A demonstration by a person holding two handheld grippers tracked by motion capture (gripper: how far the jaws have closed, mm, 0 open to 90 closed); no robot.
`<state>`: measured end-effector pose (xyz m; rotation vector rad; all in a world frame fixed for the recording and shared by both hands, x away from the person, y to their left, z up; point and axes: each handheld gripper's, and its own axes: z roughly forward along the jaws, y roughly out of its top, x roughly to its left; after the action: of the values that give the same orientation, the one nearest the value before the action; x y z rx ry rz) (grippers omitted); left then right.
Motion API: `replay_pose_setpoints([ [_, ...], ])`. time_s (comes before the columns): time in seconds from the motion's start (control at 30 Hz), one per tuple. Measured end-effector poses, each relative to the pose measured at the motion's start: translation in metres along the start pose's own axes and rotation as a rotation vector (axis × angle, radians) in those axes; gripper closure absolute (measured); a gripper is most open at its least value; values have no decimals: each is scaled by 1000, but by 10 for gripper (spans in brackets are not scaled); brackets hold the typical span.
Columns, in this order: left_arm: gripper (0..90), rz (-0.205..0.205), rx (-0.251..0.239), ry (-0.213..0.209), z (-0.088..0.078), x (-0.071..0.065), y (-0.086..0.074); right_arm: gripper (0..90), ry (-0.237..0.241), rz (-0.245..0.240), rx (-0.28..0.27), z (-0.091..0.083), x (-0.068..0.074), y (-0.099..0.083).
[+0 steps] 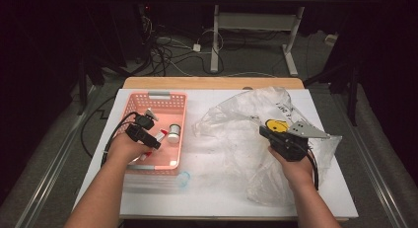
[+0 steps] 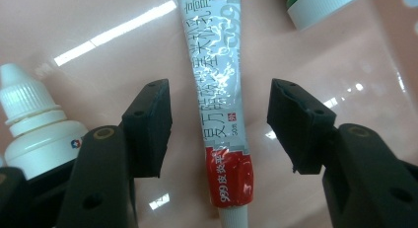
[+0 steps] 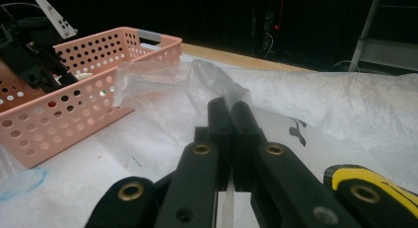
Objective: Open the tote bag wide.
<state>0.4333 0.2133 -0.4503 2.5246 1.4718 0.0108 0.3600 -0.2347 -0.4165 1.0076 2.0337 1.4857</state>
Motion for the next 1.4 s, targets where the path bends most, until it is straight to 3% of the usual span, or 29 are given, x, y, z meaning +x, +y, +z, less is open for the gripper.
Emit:
replay_pose_setpoints([
  [0.13,485,-1,30,5,5,-2,3,900,-1,0,0,0,0,0],
  [0.5,678,5,23,24,5,-4,2,900,-2,0,-1,-1,0,0],
  [1.0,683,-24,-7,12,2,0,1,900,-2,-2,-9,-2,-1,1],
  [1.17,683,-20,-35,19,-4,0,-2,900,2,-3,-10,-2,-1,1],
  [1.4,683,-38,-112,4,-14,3,-8,900,-1,-5,-12,-2,0,1],
])
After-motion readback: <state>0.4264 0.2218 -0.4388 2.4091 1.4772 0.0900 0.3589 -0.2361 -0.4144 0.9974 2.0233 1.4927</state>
